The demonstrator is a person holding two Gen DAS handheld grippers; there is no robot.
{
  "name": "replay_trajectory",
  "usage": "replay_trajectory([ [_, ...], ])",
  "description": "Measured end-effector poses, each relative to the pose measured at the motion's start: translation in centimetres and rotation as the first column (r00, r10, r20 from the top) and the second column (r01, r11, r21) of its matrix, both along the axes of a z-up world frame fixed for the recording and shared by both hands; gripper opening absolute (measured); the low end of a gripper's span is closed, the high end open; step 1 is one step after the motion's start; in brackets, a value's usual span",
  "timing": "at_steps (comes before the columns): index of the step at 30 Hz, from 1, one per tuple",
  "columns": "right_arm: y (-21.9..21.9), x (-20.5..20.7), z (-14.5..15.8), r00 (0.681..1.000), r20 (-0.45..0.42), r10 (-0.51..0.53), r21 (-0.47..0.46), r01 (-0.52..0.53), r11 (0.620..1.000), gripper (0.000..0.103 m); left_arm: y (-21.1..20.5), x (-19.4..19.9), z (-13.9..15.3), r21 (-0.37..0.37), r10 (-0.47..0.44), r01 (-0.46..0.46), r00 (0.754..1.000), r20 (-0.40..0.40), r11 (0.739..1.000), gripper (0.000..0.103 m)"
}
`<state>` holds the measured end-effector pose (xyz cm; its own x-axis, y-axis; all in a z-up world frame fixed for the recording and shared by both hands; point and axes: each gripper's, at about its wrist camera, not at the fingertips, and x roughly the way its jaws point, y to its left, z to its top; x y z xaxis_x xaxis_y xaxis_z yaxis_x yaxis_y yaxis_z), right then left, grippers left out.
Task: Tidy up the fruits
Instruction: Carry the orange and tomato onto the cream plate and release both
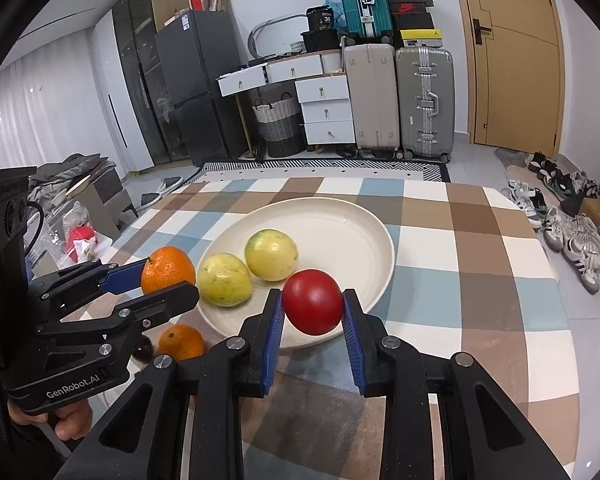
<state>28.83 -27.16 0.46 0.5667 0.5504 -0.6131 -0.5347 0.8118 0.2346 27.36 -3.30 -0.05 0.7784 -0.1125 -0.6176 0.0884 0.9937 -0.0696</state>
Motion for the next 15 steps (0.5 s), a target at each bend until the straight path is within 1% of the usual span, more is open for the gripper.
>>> replay_trajectory([
  [4,0.1,1.0,-0.6,1.000,-0.019,-0.003,-0.010,0.003,1.000,0.029,-0.5,1.0,-0.4,0.015,-0.010,0.010,1.000,-0.009,1.000,0.039],
  [8,0.3,1.9,-1.2,0.999,-0.035,-0.005,-0.018,0.004,1.000,0.029,-1.0,2.0,-1.1,0.052,-0.016,0.017,1.000,-0.016,0.999,0.039],
  [15,0.8,3.7,-1.7,0.999,-0.052,-0.009,-0.035,0.008,0.999,0.030,-1.5,3.6,-1.8,0.046,-0.037,0.040,0.998,-0.053,0.998,0.039],
])
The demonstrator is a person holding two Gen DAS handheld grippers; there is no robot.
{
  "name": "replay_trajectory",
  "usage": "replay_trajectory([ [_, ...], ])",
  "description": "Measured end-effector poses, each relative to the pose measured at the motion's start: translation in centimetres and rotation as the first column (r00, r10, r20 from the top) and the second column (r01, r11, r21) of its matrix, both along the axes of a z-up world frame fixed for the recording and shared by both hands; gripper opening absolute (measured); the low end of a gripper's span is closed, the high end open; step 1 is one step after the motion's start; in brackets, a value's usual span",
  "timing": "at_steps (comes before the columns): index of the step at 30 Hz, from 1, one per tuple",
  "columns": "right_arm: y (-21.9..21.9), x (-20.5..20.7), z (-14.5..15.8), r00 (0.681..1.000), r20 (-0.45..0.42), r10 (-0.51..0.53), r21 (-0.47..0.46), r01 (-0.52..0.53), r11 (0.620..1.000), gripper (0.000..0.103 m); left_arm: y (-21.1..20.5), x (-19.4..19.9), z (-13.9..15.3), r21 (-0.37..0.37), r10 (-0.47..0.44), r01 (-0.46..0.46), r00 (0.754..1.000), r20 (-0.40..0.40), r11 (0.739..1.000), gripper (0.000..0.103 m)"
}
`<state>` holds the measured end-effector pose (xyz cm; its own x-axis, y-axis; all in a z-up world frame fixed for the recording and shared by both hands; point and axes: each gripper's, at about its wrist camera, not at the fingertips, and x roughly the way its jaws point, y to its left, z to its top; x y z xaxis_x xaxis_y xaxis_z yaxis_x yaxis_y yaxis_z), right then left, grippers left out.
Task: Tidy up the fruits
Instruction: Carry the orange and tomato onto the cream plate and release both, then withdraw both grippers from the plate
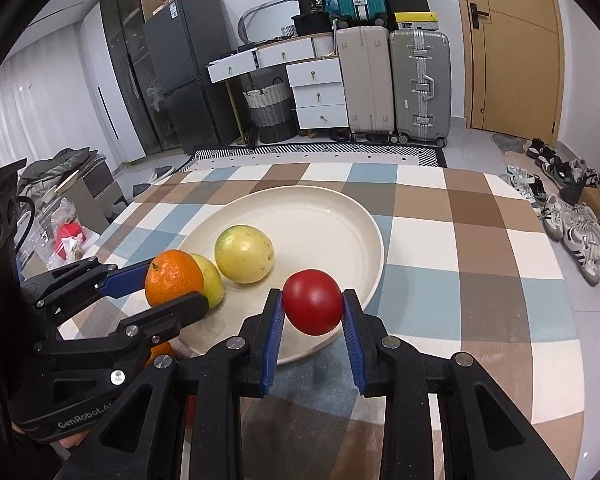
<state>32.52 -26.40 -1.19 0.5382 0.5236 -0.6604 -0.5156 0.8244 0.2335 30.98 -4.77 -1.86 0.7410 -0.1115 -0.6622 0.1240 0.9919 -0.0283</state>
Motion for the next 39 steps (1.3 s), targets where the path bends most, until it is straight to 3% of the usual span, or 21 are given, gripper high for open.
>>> replay_trajectory([
  [7,0.6,1.2,-1.0,1.000,-0.026,0.006,-0.022,-0.006,1.000,0.030,-0.5,1.2,-0.1,0.024,-0.019,0.019,1.000,-0.006,1.000,0.039],
  [10,0.6,1.5,-1.2,1.000,-0.025,0.006,-0.029,-0.007,1.000,0.030,-0.1,1.8,0.0,0.001,-0.024,0.024,1.000,-0.011,1.000,0.039],
  [16,0.7,2.0,-1.4,1.000,-0.028,0.011,-0.037,-0.012,0.999,0.030,1.7,3.5,0.2,-0.021,0.017,-0.017,1.000,-0.020,1.000,0.039],
  [26,1.4,2.3,-1.6,0.999,-0.030,0.022,-0.050,-0.024,0.998,0.030,3.5,4.7,-0.1,0.003,0.047,-0.046,0.999,-0.021,0.999,0.039],
  [32,1.6,1.9,-1.3,1.000,-0.005,0.030,-0.060,-0.030,0.998,0.047,3.4,4.5,0.1,0.031,0.027,-0.026,0.999,-0.027,0.999,0.039],
  [36,1.3,1.2,-0.8,1.000,0.014,0.026,-0.072,-0.025,0.997,0.053,3.0,4.1,0.3,0.041,0.024,-0.023,0.999,-0.040,0.999,0.040],
  [37,1.1,1.1,-0.7,1.000,0.019,0.022,-0.069,-0.021,0.997,0.056,2.9,3.9,0.3,0.045,0.018,-0.016,0.999,-0.042,0.999,0.041],
  [39,0.7,0.7,-0.5,1.000,0.022,0.009,-0.055,-0.008,0.998,0.072,2.6,3.3,0.5,0.052,0.017,-0.014,0.999,-0.042,0.999,0.053],
])
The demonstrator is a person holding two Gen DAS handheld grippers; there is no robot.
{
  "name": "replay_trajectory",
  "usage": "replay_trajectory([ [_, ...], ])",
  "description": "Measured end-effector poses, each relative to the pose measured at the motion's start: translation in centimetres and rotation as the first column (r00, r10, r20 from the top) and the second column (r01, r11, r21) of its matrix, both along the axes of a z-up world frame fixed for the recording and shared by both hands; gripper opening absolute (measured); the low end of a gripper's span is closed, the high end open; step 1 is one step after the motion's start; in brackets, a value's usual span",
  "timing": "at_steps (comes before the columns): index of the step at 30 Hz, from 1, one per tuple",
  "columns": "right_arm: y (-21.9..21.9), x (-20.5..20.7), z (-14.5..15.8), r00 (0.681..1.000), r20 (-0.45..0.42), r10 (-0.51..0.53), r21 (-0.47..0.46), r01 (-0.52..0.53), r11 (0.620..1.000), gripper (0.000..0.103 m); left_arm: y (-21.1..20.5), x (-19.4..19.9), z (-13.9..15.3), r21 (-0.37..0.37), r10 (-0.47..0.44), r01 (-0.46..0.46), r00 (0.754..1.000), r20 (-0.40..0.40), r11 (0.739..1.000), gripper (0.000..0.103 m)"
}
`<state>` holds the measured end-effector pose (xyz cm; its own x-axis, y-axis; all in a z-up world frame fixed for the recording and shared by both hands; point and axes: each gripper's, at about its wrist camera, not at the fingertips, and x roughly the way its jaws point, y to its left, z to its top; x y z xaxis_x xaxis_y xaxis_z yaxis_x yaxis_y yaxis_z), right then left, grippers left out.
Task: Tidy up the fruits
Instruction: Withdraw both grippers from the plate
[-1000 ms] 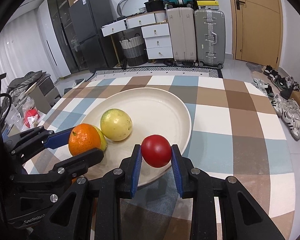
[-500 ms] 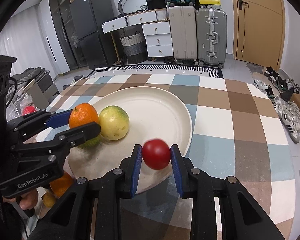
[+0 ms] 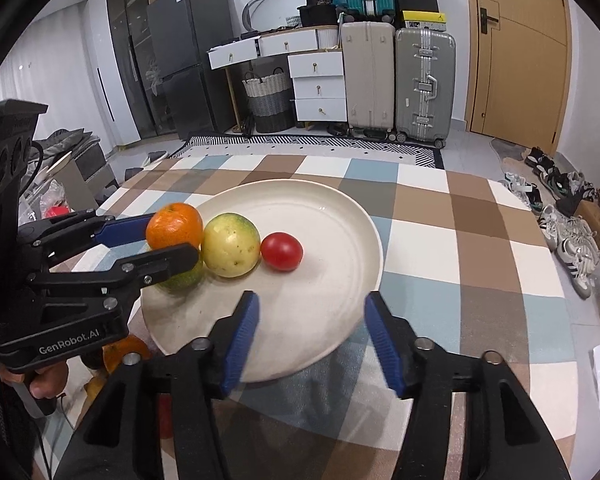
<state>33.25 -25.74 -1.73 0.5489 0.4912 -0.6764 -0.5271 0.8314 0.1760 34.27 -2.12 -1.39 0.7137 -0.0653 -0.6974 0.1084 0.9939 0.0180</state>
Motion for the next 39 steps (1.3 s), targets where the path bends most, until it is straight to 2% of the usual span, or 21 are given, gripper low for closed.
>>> replay_trajectory([
  [1,-0.3,-0.2,0.1,1.000,0.003,-0.009,0.008,0.009,1.000,0.075,-0.1,-0.3,0.1,0.002,0.004,-0.004,1.000,0.005,1.000,0.063],
  [2,-0.5,-0.4,0.2,1.000,0.005,-0.016,0.012,0.016,1.000,0.078,-0.1,-0.7,0.1,0.005,0.009,-0.009,1.000,0.015,1.000,0.069],
  [6,-1.3,-1.3,0.5,0.999,0.010,-0.037,0.023,0.037,0.999,0.086,0.3,-2.3,0.6,-0.018,0.028,-0.027,0.999,0.037,0.999,0.077],
  [8,-1.6,-1.7,0.5,0.999,0.006,-0.045,0.019,0.045,0.999,0.088,0.8,-3.4,0.9,-0.035,0.054,-0.053,0.998,0.043,0.998,0.086],
  [10,-1.8,-2.4,0.6,0.999,0.001,-0.050,0.012,0.050,0.999,0.091,1.4,-4.4,1.2,-0.044,0.074,-0.072,0.996,0.048,0.996,0.086],
  [12,-2.1,-3.0,0.7,0.998,0.001,-0.061,0.021,0.061,0.998,0.098,2.0,-5.5,1.6,-0.064,0.079,-0.075,0.995,0.053,0.995,0.088],
  [14,-2.6,-3.7,0.8,0.998,-0.003,-0.066,0.042,0.066,0.997,0.102,2.6,-6.9,2.0,-0.070,0.093,-0.088,0.993,0.069,0.994,0.103],
  [17,-2.7,-4.8,1.1,0.999,-0.001,-0.051,0.054,0.051,0.997,0.102,3.4,-9.2,2.8,-0.074,0.106,-0.098,0.988,0.115,0.992,0.102],
  [25,-2.2,-8.3,2.0,0.999,0.050,-0.018,0.043,0.016,0.999,0.102,5.9,-14.1,3.6,-0.094,0.139,-0.125,0.979,0.152,0.988,0.102],
  [28,-1.7,-9.3,2.0,0.999,0.040,0.003,0.046,-0.005,0.999,0.102,6.9,-15.9,3.6,-0.095,0.164,-0.150,0.972,0.166,0.984,0.102],
  [34,0.2,-10.5,1.5,0.997,0.058,0.049,0.006,-0.050,0.999,0.102,8.5,-17.6,2.9,-0.124,0.187,-0.168,0.969,0.159,0.978,0.102],
  [39,1.3,-10.9,1.0,0.996,0.054,0.070,0.003,-0.070,0.998,0.102,8.9,-17.1,1.3,-0.135,0.189,-0.171,0.973,0.134,0.976,0.102],
])
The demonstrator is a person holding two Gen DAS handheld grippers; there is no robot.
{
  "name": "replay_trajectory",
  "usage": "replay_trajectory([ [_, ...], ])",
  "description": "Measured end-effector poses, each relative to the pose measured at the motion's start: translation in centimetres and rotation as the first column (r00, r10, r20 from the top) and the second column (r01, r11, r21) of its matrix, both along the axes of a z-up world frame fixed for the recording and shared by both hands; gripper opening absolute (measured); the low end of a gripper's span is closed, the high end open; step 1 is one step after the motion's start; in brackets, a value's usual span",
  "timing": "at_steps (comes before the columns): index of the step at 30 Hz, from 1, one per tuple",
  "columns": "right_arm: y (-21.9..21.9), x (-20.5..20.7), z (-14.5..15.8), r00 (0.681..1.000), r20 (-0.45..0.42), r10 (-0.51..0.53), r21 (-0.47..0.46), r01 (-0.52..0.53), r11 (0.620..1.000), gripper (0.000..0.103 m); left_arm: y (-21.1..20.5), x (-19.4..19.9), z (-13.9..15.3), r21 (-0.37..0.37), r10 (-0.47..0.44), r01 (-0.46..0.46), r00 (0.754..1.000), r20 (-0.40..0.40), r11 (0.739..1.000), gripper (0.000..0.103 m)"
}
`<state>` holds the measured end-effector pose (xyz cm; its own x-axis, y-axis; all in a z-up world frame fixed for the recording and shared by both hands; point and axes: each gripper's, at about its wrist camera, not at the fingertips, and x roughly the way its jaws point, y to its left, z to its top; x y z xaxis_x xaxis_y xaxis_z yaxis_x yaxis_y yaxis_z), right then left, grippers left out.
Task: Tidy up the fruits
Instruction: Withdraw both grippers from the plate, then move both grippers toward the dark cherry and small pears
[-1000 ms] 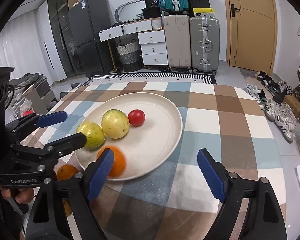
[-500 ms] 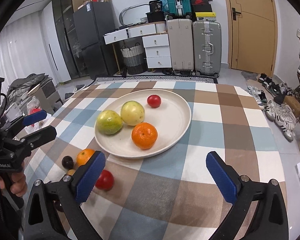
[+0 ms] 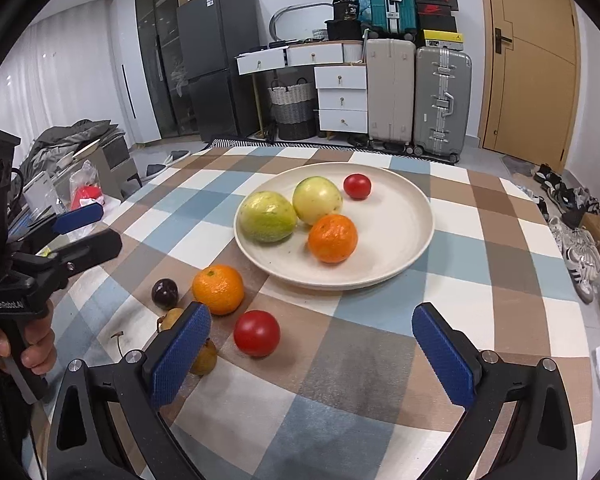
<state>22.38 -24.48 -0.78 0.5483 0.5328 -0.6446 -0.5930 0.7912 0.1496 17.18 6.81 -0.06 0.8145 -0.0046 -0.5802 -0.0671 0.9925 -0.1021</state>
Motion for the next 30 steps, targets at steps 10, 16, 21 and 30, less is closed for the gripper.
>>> replay_trajectory([
  [10,0.4,1.2,-1.5,0.995,-0.104,0.000,-0.013,-0.001,1.000,0.102,-1.3,1.7,-1.7,0.038,-0.006,0.008,0.998,-0.062,0.999,0.103],
  [16,2.1,2.2,-1.7,0.991,-0.130,0.034,-0.074,-0.044,0.996,0.102,-1.1,2.7,-2.8,0.034,-0.002,0.006,0.992,-0.124,0.999,0.103],
  [21,3.0,2.6,-1.9,0.987,-0.149,0.063,-0.058,-0.072,0.996,0.102,-0.5,3.2,-3.7,0.019,0.004,-0.001,0.985,-0.173,1.000,0.102],
  [30,3.1,2.7,-3.1,0.985,-0.169,0.034,-0.109,-0.053,0.993,0.094,-0.3,4.3,-5.1,0.026,0.014,-0.008,0.968,-0.252,1.000,0.102],
])
